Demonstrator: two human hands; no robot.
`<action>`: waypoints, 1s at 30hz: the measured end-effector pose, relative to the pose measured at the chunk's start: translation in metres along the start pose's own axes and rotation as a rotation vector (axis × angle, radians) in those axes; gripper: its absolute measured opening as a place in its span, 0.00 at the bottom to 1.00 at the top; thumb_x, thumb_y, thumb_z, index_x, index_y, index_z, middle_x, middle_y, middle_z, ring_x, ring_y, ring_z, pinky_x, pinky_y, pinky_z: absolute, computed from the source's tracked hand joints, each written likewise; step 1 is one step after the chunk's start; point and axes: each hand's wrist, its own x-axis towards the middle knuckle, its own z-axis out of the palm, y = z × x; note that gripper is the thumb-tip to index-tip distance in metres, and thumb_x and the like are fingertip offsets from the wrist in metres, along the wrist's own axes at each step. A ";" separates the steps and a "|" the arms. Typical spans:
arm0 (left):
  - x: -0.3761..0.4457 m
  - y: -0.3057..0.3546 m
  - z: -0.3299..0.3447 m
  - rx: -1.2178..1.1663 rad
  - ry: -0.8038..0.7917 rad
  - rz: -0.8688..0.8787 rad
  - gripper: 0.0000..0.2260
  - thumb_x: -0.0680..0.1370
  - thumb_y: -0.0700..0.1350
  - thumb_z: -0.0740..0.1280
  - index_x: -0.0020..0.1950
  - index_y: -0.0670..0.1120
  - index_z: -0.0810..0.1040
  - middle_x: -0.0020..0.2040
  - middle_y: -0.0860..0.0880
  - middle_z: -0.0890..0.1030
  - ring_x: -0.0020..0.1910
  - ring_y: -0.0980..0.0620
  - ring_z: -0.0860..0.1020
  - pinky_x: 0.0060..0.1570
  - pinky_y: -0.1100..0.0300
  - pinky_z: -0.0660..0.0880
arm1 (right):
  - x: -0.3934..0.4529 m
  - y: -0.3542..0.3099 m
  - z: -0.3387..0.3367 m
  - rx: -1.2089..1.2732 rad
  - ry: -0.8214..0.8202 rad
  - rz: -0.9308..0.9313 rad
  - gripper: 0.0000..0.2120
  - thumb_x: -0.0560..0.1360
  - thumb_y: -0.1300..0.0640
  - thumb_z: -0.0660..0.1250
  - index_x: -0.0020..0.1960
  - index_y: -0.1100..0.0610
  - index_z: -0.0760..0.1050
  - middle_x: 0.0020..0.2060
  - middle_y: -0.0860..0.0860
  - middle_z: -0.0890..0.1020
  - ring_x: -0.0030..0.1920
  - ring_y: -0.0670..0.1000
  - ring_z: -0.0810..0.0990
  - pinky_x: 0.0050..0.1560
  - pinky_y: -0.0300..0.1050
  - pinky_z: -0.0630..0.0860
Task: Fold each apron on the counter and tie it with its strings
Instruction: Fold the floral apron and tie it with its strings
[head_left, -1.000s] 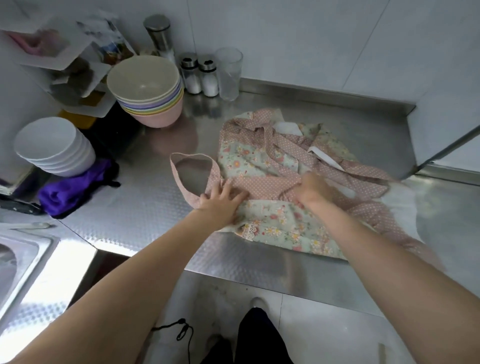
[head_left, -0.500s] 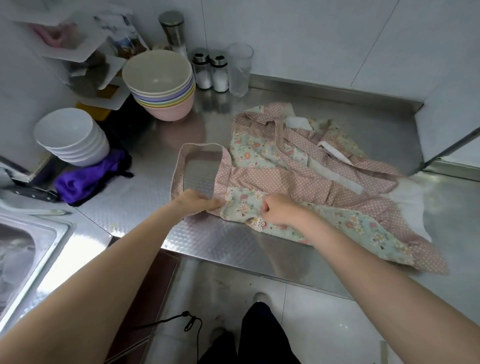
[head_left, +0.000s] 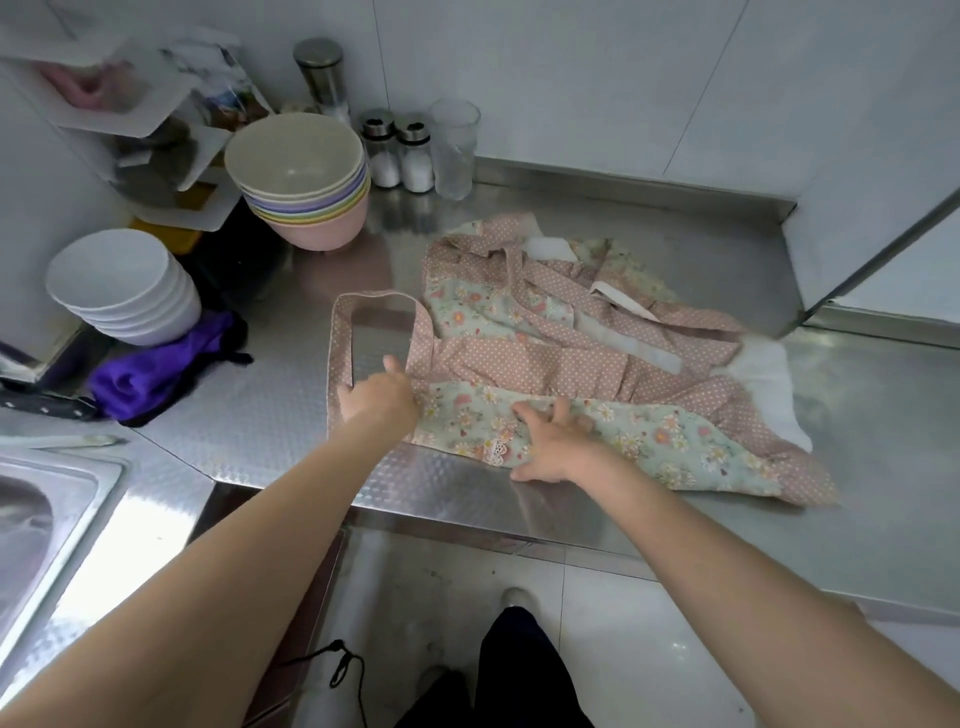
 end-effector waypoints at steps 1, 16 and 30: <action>-0.002 0.004 0.000 0.108 0.151 0.084 0.24 0.80 0.45 0.57 0.73 0.42 0.54 0.66 0.41 0.70 0.65 0.42 0.69 0.64 0.50 0.64 | 0.000 -0.003 -0.005 0.028 0.021 -0.002 0.32 0.75 0.45 0.64 0.74 0.45 0.53 0.70 0.56 0.53 0.69 0.65 0.60 0.65 0.59 0.68; -0.001 0.046 0.029 0.445 -0.204 0.458 0.48 0.76 0.35 0.65 0.70 0.65 0.29 0.71 0.46 0.24 0.70 0.30 0.32 0.67 0.32 0.55 | 0.009 0.013 0.014 -0.071 0.139 0.129 0.34 0.77 0.35 0.44 0.73 0.43 0.28 0.72 0.59 0.28 0.71 0.71 0.34 0.65 0.77 0.46; -0.016 0.172 0.014 0.389 -0.088 0.677 0.34 0.77 0.55 0.62 0.77 0.51 0.47 0.75 0.42 0.48 0.72 0.31 0.50 0.64 0.39 0.67 | -0.011 0.129 -0.031 0.023 0.330 0.200 0.28 0.78 0.49 0.58 0.75 0.48 0.52 0.75 0.55 0.51 0.73 0.66 0.49 0.69 0.68 0.53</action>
